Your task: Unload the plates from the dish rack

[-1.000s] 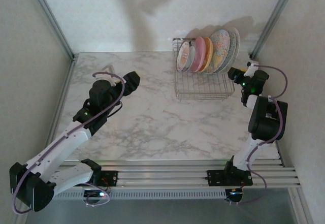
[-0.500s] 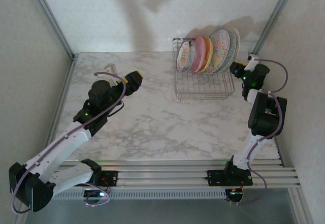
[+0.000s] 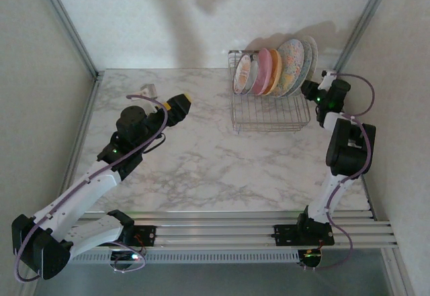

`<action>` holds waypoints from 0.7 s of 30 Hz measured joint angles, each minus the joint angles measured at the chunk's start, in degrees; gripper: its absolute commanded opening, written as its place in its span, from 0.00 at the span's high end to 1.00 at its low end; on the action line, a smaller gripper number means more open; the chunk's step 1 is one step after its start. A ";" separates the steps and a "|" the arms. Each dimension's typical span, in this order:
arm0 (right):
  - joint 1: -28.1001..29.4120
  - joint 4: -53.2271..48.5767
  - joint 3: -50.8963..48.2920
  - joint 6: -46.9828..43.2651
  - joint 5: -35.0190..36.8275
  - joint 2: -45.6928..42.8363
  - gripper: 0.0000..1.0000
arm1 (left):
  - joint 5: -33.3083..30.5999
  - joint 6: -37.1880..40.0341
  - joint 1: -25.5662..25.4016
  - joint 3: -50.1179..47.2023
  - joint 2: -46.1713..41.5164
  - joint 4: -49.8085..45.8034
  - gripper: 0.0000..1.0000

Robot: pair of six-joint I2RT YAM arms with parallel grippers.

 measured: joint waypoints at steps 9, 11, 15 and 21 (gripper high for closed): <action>1.03 -1.62 2.45 -0.13 1.46 1.16 0.84 | 0.15 0.04 0.00 0.85 0.02 -0.04 0.06; 1.05 -2.14 2.89 -0.87 3.04 1.20 0.95 | 0.17 0.04 0.00 1.07 0.02 -0.04 0.05; 0.98 -2.84 3.30 -2.23 7.67 1.20 1.00 | 0.17 0.04 0.00 1.16 0.02 -0.07 0.06; 1.11 -3.17 3.30 -2.93 8.94 1.20 1.00 | 0.17 0.09 0.00 1.16 0.02 -0.31 0.06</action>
